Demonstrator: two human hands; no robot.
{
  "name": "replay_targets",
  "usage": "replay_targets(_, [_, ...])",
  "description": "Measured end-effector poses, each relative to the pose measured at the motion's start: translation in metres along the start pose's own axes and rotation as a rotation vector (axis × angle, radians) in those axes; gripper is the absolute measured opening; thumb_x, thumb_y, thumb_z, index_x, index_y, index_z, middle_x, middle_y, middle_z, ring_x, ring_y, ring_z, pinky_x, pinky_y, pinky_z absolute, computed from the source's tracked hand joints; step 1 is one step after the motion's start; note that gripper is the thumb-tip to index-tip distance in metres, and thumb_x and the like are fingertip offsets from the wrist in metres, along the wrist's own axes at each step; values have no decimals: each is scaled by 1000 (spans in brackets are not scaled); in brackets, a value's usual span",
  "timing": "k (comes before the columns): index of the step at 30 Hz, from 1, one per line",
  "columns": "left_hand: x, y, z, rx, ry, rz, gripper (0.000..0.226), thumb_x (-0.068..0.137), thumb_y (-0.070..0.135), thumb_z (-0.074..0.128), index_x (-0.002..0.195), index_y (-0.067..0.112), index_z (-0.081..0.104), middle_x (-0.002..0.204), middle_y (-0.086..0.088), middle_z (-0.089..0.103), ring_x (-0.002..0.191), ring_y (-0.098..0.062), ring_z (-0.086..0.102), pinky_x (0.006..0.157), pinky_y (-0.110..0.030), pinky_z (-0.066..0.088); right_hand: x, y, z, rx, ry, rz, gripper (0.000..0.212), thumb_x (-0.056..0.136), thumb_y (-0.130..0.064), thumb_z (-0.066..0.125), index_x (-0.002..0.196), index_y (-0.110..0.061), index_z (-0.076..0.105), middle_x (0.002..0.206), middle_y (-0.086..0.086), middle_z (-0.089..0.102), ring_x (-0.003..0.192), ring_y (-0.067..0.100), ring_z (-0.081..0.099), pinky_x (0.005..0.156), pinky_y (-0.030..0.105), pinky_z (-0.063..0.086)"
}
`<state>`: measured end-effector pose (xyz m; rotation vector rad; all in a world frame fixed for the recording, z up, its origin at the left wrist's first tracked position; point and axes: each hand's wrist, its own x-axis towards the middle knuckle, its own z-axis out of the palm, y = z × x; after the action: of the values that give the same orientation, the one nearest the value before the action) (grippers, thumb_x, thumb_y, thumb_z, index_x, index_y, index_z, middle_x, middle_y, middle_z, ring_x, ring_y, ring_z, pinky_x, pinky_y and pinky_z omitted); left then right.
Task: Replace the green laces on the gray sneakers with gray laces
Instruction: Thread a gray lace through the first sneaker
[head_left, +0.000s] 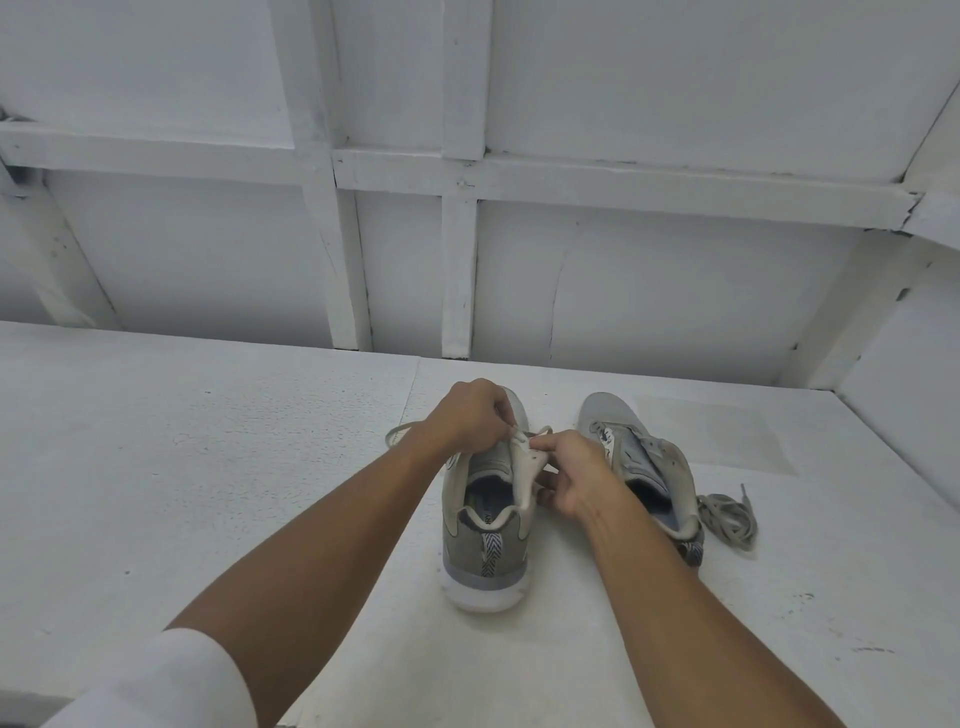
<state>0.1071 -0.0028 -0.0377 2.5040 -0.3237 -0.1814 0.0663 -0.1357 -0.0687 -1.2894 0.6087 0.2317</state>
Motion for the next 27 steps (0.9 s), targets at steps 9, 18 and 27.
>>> replay_targets(9, [0, 6, 4, 29, 39, -21, 16, 78, 8, 67, 72, 22, 62, 84, 1, 65, 88, -18, 61, 71, -25, 47, -2, 0, 1, -8, -16, 2, 13, 87, 0, 51, 83, -9, 60, 80, 10, 61, 69, 24, 59, 59, 32, 48])
replay_targets(18, [-5, 7, 5, 96, 29, -11, 10, 81, 16, 67, 81, 25, 63, 90, 5, 64, 96, -20, 58, 91, -43, 47, -3, -2, 4, -175, -35, -7, 8, 87, -15, 55, 84, -14, 62, 79, 7, 60, 74, 22, 55, 56, 28, 44])
replay_targets(27, [-3, 10, 5, 111, 17, 26, 18, 84, 20, 68, 75, 29, 56, 80, 14, 54, 95, -18, 57, 94, -43, 45, -6, -7, 0, -288, -47, -60, 22, 95, -19, 45, 84, -17, 63, 82, 5, 62, 76, 23, 55, 60, 29, 38])
